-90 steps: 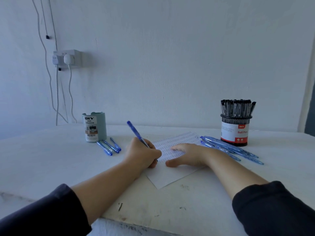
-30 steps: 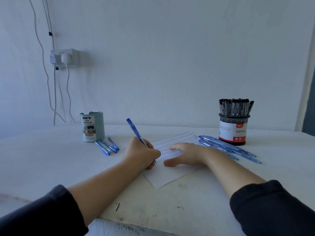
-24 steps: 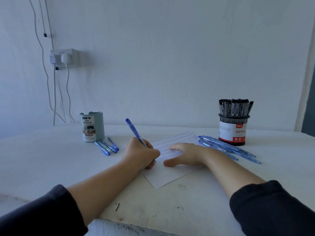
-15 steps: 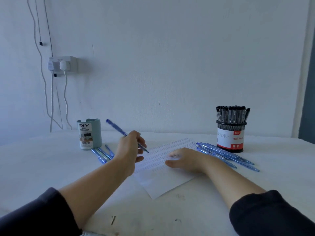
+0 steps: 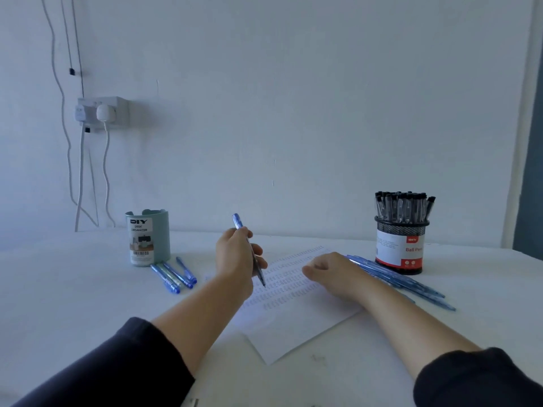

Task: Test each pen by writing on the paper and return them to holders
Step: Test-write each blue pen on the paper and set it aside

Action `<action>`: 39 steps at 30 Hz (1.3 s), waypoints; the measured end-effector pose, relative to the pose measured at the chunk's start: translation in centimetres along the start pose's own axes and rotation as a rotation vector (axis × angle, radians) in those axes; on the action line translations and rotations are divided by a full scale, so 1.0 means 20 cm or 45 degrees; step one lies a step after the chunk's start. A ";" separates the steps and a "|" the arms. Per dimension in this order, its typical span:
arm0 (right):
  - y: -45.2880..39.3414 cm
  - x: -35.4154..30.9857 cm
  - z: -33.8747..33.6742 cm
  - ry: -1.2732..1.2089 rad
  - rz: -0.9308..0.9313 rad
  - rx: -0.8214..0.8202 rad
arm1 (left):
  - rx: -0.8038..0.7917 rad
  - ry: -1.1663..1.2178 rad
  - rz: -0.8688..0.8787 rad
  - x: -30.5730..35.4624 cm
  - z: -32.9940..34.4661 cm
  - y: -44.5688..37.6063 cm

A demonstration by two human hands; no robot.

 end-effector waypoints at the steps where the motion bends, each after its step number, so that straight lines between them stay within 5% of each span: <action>1: 0.00 0.00 0.00 0.004 0.000 -0.004 | -0.010 0.031 -0.026 0.00 -0.01 0.01; 24: 0.03 -0.02 0.00 0.010 0.003 0.021 | 0.069 -0.057 0.070 0.03 -0.05 0.04; 34: 0.04 -0.12 -0.04 -0.151 -0.140 0.220 | -0.134 -0.112 0.039 -0.01 0.03 0.04; 39: 0.06 -0.14 -0.05 0.036 -0.148 0.265 | -0.223 -0.077 0.018 -0.03 0.06 0.03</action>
Point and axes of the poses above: each hand's wrist, its own y-axis away from the middle knuckle, its own z-axis out of the palm, x = y × z, the point moved 7 cm from there along -y, towards the middle knuckle, and after that the axes turned 6 degrees about -x, right-handed, at the moved point
